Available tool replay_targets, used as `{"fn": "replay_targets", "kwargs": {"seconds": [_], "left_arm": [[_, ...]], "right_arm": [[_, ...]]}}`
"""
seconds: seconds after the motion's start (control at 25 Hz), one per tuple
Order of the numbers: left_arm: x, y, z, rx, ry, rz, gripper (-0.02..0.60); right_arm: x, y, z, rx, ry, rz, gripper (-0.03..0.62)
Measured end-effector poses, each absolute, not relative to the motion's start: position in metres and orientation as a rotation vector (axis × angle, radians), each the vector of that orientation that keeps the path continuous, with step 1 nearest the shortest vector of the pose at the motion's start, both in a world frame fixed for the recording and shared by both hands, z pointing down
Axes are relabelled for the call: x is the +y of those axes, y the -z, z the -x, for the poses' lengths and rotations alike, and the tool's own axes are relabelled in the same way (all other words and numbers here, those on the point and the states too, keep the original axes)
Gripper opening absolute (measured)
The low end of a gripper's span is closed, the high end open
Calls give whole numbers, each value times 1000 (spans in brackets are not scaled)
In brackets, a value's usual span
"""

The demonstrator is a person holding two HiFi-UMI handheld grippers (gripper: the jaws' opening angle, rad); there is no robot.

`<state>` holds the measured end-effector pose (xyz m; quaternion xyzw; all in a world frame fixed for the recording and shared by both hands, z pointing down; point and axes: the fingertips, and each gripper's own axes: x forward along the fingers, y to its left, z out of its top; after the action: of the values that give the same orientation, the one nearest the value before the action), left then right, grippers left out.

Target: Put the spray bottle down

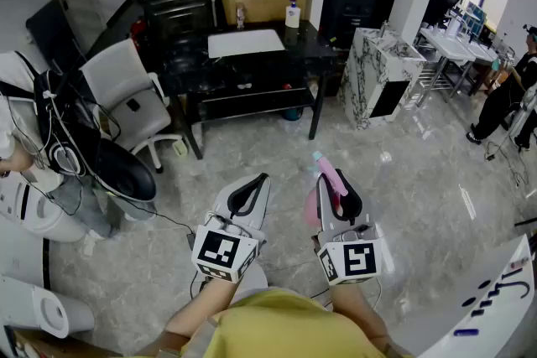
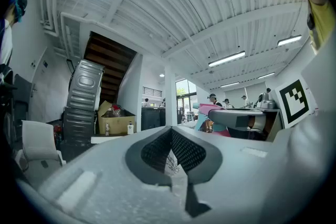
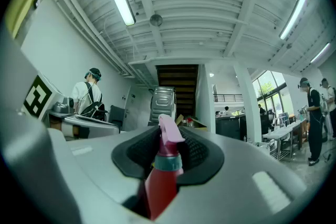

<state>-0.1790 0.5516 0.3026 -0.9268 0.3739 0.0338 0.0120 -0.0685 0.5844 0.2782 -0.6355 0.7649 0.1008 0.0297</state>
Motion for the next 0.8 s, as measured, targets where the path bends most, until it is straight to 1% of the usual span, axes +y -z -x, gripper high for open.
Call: {"fn": "replay_targets", "kwargs": {"seconds": [0.24, 0.4, 0.8], "left_arm": [[543, -317, 174, 1172, -96, 2896, 3], [516, -323, 171, 1164, -103, 2900, 3], [374, -320, 154, 1114, -130, 2895, 3]], "right_arm": [[575, -290, 62, 2337, -257, 1925, 106], [545, -295, 61, 2336, -267, 1917, 106], [401, -302, 46, 2324, -258, 1959, 106]]}}
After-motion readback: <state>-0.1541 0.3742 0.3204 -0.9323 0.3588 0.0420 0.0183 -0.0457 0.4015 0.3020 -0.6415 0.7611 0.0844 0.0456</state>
